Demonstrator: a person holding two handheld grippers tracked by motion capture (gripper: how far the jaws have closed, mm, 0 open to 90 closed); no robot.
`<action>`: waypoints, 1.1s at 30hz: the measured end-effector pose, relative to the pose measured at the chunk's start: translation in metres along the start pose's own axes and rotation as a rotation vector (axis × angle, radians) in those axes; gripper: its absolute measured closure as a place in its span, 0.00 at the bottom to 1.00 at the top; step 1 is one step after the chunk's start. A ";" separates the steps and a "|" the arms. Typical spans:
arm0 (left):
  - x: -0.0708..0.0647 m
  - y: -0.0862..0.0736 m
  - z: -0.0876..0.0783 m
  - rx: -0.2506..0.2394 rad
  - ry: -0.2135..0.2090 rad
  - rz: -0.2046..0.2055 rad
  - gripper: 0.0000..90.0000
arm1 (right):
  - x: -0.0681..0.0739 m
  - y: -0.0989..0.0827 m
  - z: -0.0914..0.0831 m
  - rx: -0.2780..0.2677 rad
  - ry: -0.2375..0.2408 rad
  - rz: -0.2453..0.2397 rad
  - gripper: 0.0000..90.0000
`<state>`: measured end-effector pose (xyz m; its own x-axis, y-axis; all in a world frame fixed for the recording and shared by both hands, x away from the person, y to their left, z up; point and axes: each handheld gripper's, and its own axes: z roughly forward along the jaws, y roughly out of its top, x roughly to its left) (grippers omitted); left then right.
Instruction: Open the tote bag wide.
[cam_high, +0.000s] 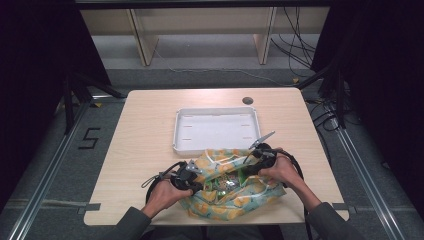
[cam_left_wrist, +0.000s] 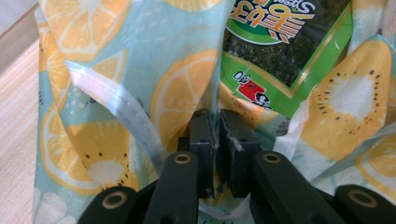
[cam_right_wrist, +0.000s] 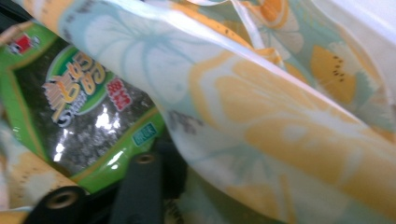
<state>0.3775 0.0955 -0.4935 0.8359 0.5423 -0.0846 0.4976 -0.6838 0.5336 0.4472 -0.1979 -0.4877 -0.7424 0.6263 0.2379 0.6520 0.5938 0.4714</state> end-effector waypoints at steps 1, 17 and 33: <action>0.000 0.000 0.000 -0.001 0.000 -0.001 0.92 | -0.002 0.000 0.000 0.003 0.013 0.008 0.63; -0.005 0.004 -0.020 -0.125 0.014 -0.026 0.92 | -0.001 0.000 0.001 -0.033 0.058 -0.041 0.47; -0.027 0.008 -0.007 -0.096 -0.100 -0.008 0.93 | 0.012 0.016 0.009 -0.053 0.083 -0.162 0.40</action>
<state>0.3575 0.0788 -0.4815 0.8533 0.4929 -0.1703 0.4840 -0.6269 0.6105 0.4500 -0.1769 -0.4851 -0.8486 0.4796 0.2234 0.5156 0.6549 0.5526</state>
